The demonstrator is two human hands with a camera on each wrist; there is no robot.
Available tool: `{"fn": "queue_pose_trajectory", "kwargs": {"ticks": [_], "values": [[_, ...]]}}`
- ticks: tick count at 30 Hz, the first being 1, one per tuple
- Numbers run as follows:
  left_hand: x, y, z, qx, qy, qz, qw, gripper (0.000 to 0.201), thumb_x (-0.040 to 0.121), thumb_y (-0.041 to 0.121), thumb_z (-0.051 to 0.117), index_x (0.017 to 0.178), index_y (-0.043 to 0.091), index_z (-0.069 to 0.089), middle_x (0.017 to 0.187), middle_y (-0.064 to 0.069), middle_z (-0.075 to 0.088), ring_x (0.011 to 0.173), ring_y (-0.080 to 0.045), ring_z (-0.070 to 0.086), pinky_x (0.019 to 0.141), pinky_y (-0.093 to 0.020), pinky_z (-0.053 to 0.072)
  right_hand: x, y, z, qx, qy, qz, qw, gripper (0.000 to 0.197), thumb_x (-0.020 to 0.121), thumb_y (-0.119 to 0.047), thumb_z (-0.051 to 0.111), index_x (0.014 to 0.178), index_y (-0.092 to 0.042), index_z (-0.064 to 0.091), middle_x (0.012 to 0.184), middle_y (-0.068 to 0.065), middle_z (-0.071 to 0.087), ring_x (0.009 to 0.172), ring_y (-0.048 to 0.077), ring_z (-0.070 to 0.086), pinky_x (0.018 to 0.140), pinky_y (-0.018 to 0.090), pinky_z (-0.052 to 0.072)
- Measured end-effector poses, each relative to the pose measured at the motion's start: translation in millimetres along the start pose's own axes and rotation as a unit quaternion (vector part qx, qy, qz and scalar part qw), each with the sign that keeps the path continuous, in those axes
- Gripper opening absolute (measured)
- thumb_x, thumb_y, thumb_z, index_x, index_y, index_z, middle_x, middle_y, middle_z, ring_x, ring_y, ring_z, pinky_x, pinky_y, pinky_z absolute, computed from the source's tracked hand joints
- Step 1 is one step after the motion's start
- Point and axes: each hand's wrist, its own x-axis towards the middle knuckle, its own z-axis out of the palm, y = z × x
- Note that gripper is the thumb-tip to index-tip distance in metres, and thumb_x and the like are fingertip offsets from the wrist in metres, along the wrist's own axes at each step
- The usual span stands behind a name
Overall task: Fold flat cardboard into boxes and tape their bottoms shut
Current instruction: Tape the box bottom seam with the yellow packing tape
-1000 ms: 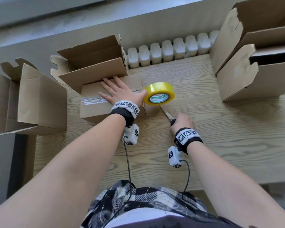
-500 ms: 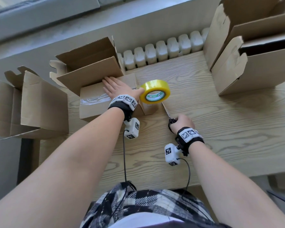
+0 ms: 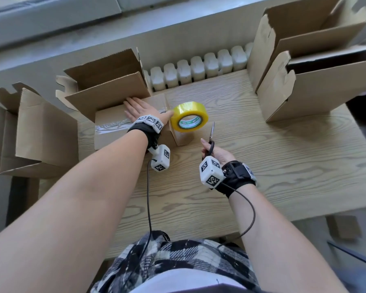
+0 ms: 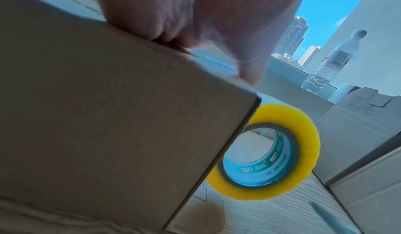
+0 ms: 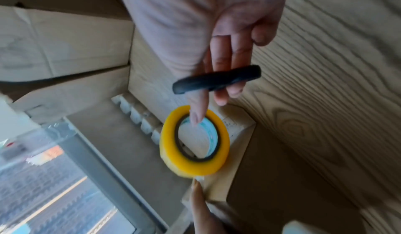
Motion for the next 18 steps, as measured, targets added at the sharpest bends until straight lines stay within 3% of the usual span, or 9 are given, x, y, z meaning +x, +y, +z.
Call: {"fn": "queue_pose_trajectory", "kwargs": {"ticks": [2,5,10,13,15,18], "values": [[2,-1,0,-0.006,-0.004,0.004,1.000,0.135,0.070,0.080,0.059,0.152,-0.005,-0.008,0.162,-0.020,-0.010,0.150,-0.032,-0.013,0.120,-0.047,-0.007,-5,2,11,0.015,-0.006,-0.039,0.999,0.024,0.082,-0.016,0.077,0.075,-0.012,0.054,0.065,0.003,0.055,0.041,0.010,0.053,0.039,0.021,0.044],[4,-1,1,-0.023,-0.002,0.000,1.000,0.134,0.071,0.080,0.058,0.152,-0.004,-0.007,0.163,-0.019,-0.009,0.150,-0.031,-0.012,0.120,-0.047,-0.007,-17,6,25,-0.014,-0.032,-0.094,0.995,0.018,0.078,-0.013,0.081,0.081,-0.012,0.063,0.062,0.003,0.061,0.051,0.012,0.060,0.052,0.021,0.051],[4,0,2,-0.057,0.012,0.001,0.998,0.121,0.081,0.073,0.055,0.153,-0.004,-0.005,0.163,-0.019,-0.007,0.151,-0.030,-0.011,0.120,-0.046,-0.007,-24,14,32,-0.085,-0.086,-0.119,0.986,0.022,0.075,-0.029,0.083,0.084,-0.019,0.066,0.070,0.002,0.064,0.072,0.019,0.067,0.074,0.031,0.052],[5,-1,4,-0.054,0.011,0.003,0.998,0.120,0.081,0.074,0.053,0.153,-0.004,-0.005,0.163,-0.019,-0.007,0.151,-0.030,-0.011,0.120,-0.046,-0.007,-26,19,36,-0.118,-0.103,-0.118,0.981,0.042,0.073,-0.049,0.077,0.099,-0.018,0.067,0.070,0.003,0.060,0.085,0.021,0.071,0.085,0.039,0.050],[5,-1,4,-0.055,0.008,0.003,0.998,0.120,0.081,0.074,0.052,0.153,-0.003,-0.005,0.163,-0.019,-0.008,0.151,-0.030,-0.011,0.120,-0.046,-0.007,-26,20,39,-0.135,-0.097,-0.114,0.979,0.043,0.077,-0.054,0.073,0.101,-0.019,0.066,0.068,0.004,0.056,0.087,0.021,0.072,0.092,0.042,0.048],[6,-2,5,-0.056,0.009,0.008,0.998,0.117,0.084,0.073,0.050,0.153,-0.004,-0.005,0.163,-0.020,-0.008,0.151,-0.031,-0.011,0.120,-0.047,-0.007,-28,22,43,-0.149,-0.084,-0.120,0.978,0.035,0.082,-0.050,0.071,0.097,-0.018,0.066,0.066,0.005,0.056,0.083,0.024,0.071,0.094,0.044,0.049]]}}
